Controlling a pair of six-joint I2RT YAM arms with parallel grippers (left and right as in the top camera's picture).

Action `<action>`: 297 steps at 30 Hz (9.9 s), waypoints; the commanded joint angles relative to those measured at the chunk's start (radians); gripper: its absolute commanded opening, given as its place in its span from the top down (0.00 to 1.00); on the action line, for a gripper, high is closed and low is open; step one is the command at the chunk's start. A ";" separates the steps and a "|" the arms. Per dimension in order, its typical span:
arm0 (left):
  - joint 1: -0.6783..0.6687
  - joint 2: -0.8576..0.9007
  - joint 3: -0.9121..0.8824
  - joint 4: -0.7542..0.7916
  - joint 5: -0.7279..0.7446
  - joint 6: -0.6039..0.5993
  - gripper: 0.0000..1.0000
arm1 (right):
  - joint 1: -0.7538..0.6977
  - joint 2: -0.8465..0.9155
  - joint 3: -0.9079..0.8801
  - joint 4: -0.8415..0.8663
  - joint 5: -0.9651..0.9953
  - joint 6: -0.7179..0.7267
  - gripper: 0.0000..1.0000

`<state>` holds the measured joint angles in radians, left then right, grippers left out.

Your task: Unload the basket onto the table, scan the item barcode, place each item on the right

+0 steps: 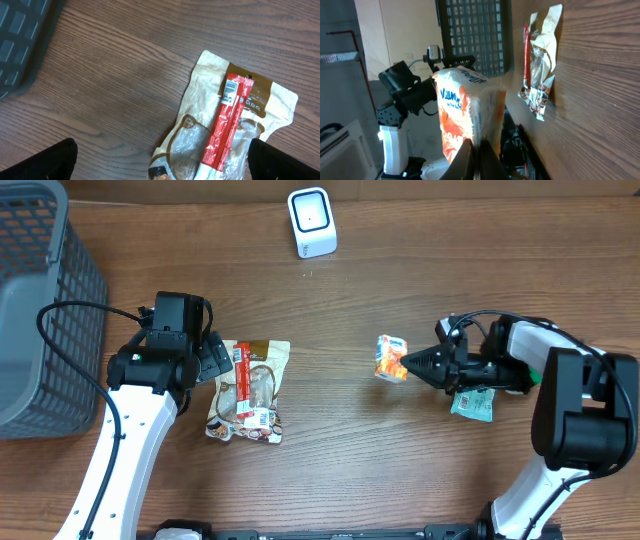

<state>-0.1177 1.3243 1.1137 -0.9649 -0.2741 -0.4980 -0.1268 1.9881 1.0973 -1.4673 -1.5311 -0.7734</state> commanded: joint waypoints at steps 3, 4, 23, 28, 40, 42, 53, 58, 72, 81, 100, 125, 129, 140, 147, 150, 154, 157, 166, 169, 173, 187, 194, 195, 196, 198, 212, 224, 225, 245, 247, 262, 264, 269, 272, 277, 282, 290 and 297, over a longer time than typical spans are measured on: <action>0.000 -0.004 0.016 0.001 -0.013 0.004 0.00 | -0.001 -0.018 -0.001 -0.058 -0.039 -0.279 0.96; 0.000 -0.004 0.016 0.001 -0.013 0.004 0.01 | 0.001 -0.018 -0.001 -0.057 -0.039 -0.279 0.96; 0.000 -0.004 0.016 0.001 -0.013 0.004 0.01 | 0.003 -0.018 -0.001 -0.056 -0.039 -0.280 0.96; 0.000 -0.004 0.016 0.001 -0.013 0.004 0.00 | 0.003 -0.018 -0.001 -0.052 -0.038 -0.280 0.96; 0.000 -0.004 0.016 0.001 -0.013 0.004 0.01 | 0.003 -0.018 -0.001 -0.048 -0.038 -0.279 0.96; 0.000 -0.004 0.016 0.001 -0.013 0.004 0.00 | 0.003 -0.018 -0.001 -0.048 -0.038 -0.279 0.96; 0.000 -0.004 0.016 0.001 -0.013 0.004 0.00 | 0.003 -0.018 -0.001 -0.031 -0.038 -0.279 0.96; 0.000 -0.004 0.016 0.001 -0.013 0.004 0.00 | 0.003 -0.018 -0.001 0.008 -0.032 -0.279 0.96; 0.000 -0.004 0.016 0.001 -0.013 0.004 0.01 | 0.003 -0.017 -0.001 0.094 -0.034 -0.270 0.96; 0.000 -0.004 0.016 0.001 -0.013 0.004 0.00 | 0.003 -0.017 -0.001 0.479 0.032 0.177 0.96; 0.000 -0.004 0.016 0.001 -0.013 0.004 0.01 | 0.100 -0.059 0.245 0.657 0.456 0.752 0.96; 0.000 -0.004 0.016 0.001 -0.013 0.004 0.00 | 0.392 -0.074 1.346 0.153 1.410 0.990 0.97; 0.000 -0.004 0.016 0.001 -0.013 0.004 0.00 | 0.420 -0.043 1.345 0.205 1.476 0.965 0.97; 0.000 -0.004 0.016 0.001 -0.013 0.004 0.00 | 0.589 0.166 1.344 0.384 1.785 0.556 0.96; 0.000 -0.004 0.016 0.001 -0.013 0.004 0.01 | 0.650 0.309 1.344 0.500 1.905 0.446 0.96; 0.000 -0.004 0.016 0.001 -0.013 0.004 0.01 | 0.655 0.370 1.344 0.558 1.949 0.386 0.96; 0.000 -0.004 0.016 0.001 -0.013 0.004 0.00 | 0.655 0.437 1.344 0.639 1.979 0.319 0.96; 0.000 -0.004 0.016 0.001 -0.013 0.004 0.00 | 0.655 0.479 1.344 0.703 1.984 0.295 0.96; 0.000 -0.004 0.016 0.001 -0.013 0.004 0.01 | 0.655 0.561 1.344 0.867 2.012 0.087 0.96; 0.000 -0.004 0.016 0.001 -0.013 0.004 0.00 | 0.655 0.577 1.343 0.892 2.017 0.030 0.96; 0.000 -0.004 0.016 0.001 -0.013 0.004 0.00 | 0.655 0.602 1.343 0.930 2.040 0.002 0.96; 0.000 -0.004 0.016 0.001 -0.013 0.004 0.00 | 0.655 0.616 1.343 0.943 2.039 -0.010 0.96; 0.000 -0.004 0.016 0.001 -0.013 0.004 0.00 | 0.658 0.586 1.344 0.941 2.074 0.075 0.96; 0.000 -0.004 0.016 0.001 -0.013 0.004 0.00 | 0.658 0.570 1.344 0.937 2.073 0.107 0.96; 0.000 -0.004 0.016 0.001 -0.013 0.004 0.01 | 0.659 0.552 1.344 0.932 2.073 0.138 0.96; 0.000 -0.004 0.016 0.001 -0.013 0.004 0.00 | 0.659 0.500 1.344 0.908 2.071 0.221 0.96; 0.000 -0.004 0.016 0.001 -0.013 0.004 0.00 | 0.603 0.161 1.344 0.132 1.738 0.868 0.96; 0.000 -0.004 0.016 0.001 -0.013 0.004 0.00 | 0.403 0.168 1.217 -0.227 1.566 1.037 0.96; 0.000 -0.004 0.016 0.001 -0.013 0.004 0.00 | 0.391 0.167 1.209 -0.227 1.561 1.040 0.96; 0.000 -0.004 0.016 0.001 -0.013 0.004 0.00 | 0.283 -0.232 0.766 -0.220 1.559 1.056 0.96; 0.000 -0.004 0.016 0.001 -0.013 0.004 0.01 | 0.262 -0.272 0.717 -0.204 1.567 1.059 0.96; 0.000 -0.004 0.016 0.001 -0.013 0.004 0.00 | 0.060 -0.319 0.315 0.100 1.582 1.024 0.96; 0.000 -0.004 0.016 0.001 -0.013 0.004 0.01 | 0.036 -0.318 0.277 0.140 1.582 1.024 0.96; 0.000 -0.004 0.016 0.001 -0.013 0.004 0.01 | 0.021 -0.316 0.203 0.244 1.581 0.985 0.96; 0.000 -0.004 0.016 0.001 -0.013 0.004 0.01 | 0.021 -0.316 0.171 0.284 1.582 0.981 0.96; 0.000 -0.004 0.016 0.001 -0.013 0.004 0.01 | 0.021 -0.314 0.166 0.297 1.602 0.982 0.96; 0.000 -0.004 0.016 0.001 -0.013 0.004 0.00 | 0.021 -0.314 0.166 0.293 1.608 0.982 0.96; 0.000 -0.004 0.016 0.001 -0.013 0.004 0.01 | 0.021 -0.314 0.166 0.269 1.589 0.982 0.92; 0.000 -0.004 0.016 0.001 -0.013 0.004 0.00 | 0.021 -0.314 0.166 0.269 1.590 0.982 0.82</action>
<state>-0.1177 1.3243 1.1137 -0.9646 -0.2741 -0.4980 -0.1078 1.6730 1.2667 -1.1992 0.0559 0.2081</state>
